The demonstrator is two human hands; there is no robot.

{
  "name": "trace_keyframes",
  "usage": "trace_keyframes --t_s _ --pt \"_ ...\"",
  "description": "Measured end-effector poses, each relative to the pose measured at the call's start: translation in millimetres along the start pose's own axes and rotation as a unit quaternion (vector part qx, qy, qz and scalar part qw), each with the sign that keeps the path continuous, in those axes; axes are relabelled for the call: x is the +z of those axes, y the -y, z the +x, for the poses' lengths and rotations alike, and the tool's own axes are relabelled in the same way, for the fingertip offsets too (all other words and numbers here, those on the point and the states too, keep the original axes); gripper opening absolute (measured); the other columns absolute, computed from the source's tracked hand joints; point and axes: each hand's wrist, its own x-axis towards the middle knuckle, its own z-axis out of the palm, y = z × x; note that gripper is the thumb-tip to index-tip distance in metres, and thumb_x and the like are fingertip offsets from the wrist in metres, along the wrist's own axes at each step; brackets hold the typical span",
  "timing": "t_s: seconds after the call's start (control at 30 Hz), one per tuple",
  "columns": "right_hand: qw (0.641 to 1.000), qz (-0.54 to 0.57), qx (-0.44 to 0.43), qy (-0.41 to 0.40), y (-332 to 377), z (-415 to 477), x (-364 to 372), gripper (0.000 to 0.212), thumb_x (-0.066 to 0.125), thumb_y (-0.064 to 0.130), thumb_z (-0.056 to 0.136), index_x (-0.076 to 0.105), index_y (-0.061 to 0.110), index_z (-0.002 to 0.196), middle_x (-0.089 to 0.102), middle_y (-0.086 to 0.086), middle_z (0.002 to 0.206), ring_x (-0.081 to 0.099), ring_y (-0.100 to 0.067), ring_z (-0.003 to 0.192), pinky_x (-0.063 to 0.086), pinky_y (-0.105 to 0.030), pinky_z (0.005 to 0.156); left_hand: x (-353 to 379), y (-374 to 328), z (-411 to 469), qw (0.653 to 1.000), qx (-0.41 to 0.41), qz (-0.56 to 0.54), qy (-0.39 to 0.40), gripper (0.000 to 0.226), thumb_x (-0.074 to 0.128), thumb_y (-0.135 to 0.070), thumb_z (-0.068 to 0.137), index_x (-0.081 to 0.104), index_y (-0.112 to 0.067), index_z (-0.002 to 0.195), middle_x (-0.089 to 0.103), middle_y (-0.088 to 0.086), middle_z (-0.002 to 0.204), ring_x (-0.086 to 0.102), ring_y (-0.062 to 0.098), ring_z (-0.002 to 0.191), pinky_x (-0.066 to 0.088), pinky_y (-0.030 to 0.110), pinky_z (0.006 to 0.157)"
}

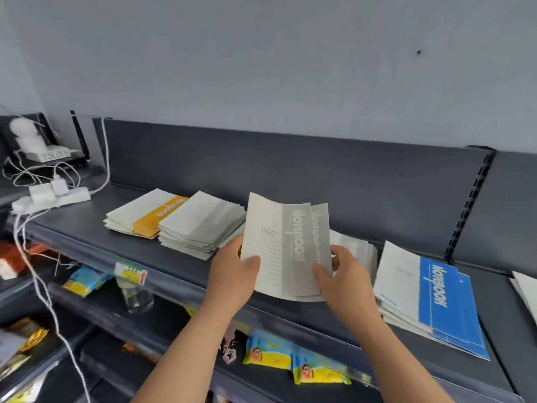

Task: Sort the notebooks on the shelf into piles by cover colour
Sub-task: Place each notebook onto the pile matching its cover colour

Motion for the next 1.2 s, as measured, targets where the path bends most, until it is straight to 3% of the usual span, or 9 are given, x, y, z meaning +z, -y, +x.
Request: trace_keyframes --t_s 0.1,0.37,0.5,0.6,0.77,0.93,1.1,1.2 --pt "1.0 0.013 0.005 0.02 30.7 3.4 41.9 0.036 0.054 0.025 0.092 0.05 0.021 0.127 0.063 0.003 0.112 0.06 -0.016 0.093 0.054 -0.028 0.076 -42.8 22.8 15.3 1.0 -0.011 0.021 0.007 0.03 0.05 -0.007 0.091 0.059 -0.029 0.11 0.06 -0.02 0.101 0.056 -0.003 0.087 0.041 0.007 0.055" --pt "0.999 -0.027 0.02 0.023 64.1 9.3 97.0 0.031 0.054 0.027 0.091 0.051 0.023 0.122 0.064 0.006 0.102 0.062 -0.018 0.089 0.053 -0.041 0.087 -86.5 61.3 49.5 0.999 -0.023 0.022 0.038 0.035 0.05 -0.005 0.092 0.057 -0.029 0.117 0.062 -0.016 0.11 0.055 -0.003 0.091 0.039 0.008 0.061" --pt "0.998 -0.04 0.045 -0.005 56.0 12.2 79.2 0.026 0.054 0.026 0.091 0.053 0.024 0.117 0.063 0.009 0.095 0.06 -0.015 0.084 0.052 -0.039 0.086 -65.6 57.0 58.8 0.998 -0.002 0.01 0.066 0.036 0.05 -0.008 0.093 0.055 -0.028 0.124 0.06 -0.015 0.117 0.055 0.002 0.098 0.04 0.009 0.06" --pt "0.994 -0.074 0.06 -0.047 38.7 14.0 55.5 0.018 0.054 0.023 0.088 0.056 0.022 0.106 0.065 0.006 0.083 0.061 -0.018 0.078 0.05 -0.043 0.084 -37.3 43.8 64.0 0.995 0.029 0.005 0.099 0.04 0.049 -0.008 0.093 0.053 -0.028 0.127 0.059 -0.015 0.117 0.054 -0.002 0.091 0.037 0.007 0.059" --pt "0.972 -0.19 0.108 -0.09 0.5 20.5 15.3 0.021 0.053 0.029 0.086 0.058 0.016 0.102 0.063 -0.001 0.089 0.058 -0.023 0.082 0.049 -0.043 0.083 21.6 20.2 65.0 0.988 0.053 0.009 0.145 0.037 0.048 -0.005 0.093 0.053 -0.024 0.125 0.058 -0.011 0.118 0.053 0.004 0.095 0.038 0.008 0.062" --pt "0.961 -0.235 0.136 -0.054 -34.4 27.4 -6.0 0.018 0.053 0.034 0.086 0.056 0.017 0.092 0.059 0.001 0.084 0.056 -0.019 0.08 0.048 -0.037 0.082 65.6 13.0 62.2 0.987 0.044 0.043 0.149 0.047 0.045 -0.003 0.092 0.048 -0.026 0.133 0.059 -0.007 0.124 0.055 0.01 0.096 0.05 0.024 0.077" --pt "0.968 -0.222 0.115 -0.011 -50.2 33.6 -25.3 0.026 0.055 0.033 0.085 0.042 0.02 0.068 0.053 0.002 0.072 0.053 -0.021 0.073 0.043 -0.031 0.071 83.9 14.0 63.2 0.983 0.022 0.136 0.124 0.051 0.051 -0.013 0.095 0.037 -0.019 0.144 0.051 0.004 0.135 0.051 0.022 0.118 0.043 0.024 0.086" --pt "0.977 -0.2 0.077 0.003 -60.7 32.8 -44.8 0.021 0.055 0.037 0.088 0.06 0.017 0.094 0.064 -0.001 0.099 0.057 -0.023 0.087 0.048 -0.033 0.077 89.1 7.7 58.3 0.957 0.058 0.276 0.067 0.047 0.054 -0.024 0.094 0.04 -0.016 0.139 0.048 0.007 0.134 0.044 0.025 0.12 0.042 0.03 0.095"
